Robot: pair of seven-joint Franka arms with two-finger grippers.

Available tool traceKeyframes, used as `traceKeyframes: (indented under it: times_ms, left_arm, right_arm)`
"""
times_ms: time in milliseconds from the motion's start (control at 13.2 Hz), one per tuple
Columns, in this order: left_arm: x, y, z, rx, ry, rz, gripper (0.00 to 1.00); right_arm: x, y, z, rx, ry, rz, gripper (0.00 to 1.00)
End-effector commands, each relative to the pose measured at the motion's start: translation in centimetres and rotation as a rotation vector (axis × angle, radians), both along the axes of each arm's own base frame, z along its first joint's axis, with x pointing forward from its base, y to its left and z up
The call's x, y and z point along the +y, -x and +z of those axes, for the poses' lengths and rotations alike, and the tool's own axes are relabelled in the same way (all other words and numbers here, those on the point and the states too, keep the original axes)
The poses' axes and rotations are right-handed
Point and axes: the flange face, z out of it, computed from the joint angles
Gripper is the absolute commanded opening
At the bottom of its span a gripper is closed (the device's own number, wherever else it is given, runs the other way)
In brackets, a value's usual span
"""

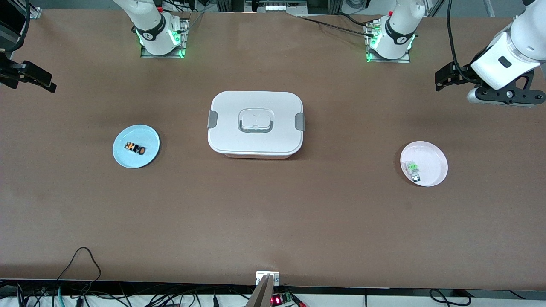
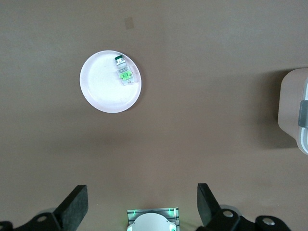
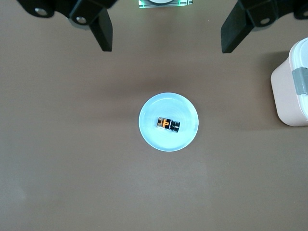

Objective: Transfer orange switch to right arm and place

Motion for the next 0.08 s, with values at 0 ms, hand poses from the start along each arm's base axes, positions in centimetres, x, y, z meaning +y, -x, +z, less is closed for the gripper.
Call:
traceKeyframes:
  times_ms: [0]
  left_arm:
    - [0.08,0.16,0.71,-0.004,-0.021,-0.025,1.0]
  right_arm:
    - [0.13,0.67,0.23,0.004,-0.001,0.002,1.0]
